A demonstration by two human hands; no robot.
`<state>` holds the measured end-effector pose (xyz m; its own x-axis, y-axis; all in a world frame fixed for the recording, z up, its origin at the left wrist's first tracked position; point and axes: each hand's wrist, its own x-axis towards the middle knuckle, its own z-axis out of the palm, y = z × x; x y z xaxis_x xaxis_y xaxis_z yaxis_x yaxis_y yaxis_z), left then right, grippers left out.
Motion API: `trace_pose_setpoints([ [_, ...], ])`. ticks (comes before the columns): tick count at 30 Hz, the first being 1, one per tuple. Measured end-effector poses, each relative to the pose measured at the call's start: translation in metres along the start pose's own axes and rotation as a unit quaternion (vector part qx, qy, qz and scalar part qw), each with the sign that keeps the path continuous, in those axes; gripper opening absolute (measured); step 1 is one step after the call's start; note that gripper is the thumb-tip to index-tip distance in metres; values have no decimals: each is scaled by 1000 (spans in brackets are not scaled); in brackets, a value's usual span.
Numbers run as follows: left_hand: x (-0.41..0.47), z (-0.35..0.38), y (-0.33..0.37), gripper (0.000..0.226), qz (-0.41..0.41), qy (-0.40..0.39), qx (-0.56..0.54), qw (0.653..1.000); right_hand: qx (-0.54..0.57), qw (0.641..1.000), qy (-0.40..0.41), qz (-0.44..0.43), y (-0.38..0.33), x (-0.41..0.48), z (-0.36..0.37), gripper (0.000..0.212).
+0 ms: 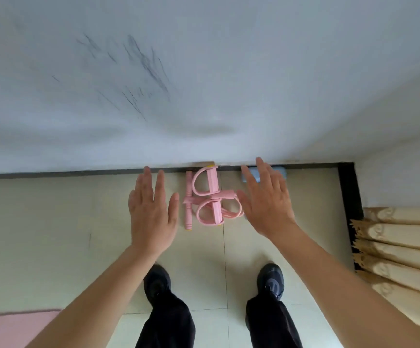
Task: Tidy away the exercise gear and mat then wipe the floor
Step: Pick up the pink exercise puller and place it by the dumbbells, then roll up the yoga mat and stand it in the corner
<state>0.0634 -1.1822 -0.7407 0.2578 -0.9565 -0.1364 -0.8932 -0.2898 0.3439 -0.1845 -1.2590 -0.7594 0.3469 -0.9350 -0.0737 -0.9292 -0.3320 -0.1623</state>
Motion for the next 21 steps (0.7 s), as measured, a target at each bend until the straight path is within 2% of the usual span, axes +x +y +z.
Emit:
trace_pose_setpoints([
  [6,-35,-258,70,63,58,103,37,992,27,993,108,-23,-69,-15,-253,61],
  [9,-49,-370,85,63,78,171,60,980,37,980,174,-85,-104,-8,-356,61],
  [12,-76,-464,93,62,61,251,89,962,47,960,232,-148,-138,-4,-438,61],
  [16,-146,-540,98,62,12,367,118,923,93,921,293,-237,-185,-6,-507,60],
  [19,-225,-553,97,63,-63,432,144,888,149,884,304,-321,-225,-22,-527,60],
  [21,-285,-550,96,63,-136,464,150,862,171,865,284,-377,-255,-46,-531,61],
])
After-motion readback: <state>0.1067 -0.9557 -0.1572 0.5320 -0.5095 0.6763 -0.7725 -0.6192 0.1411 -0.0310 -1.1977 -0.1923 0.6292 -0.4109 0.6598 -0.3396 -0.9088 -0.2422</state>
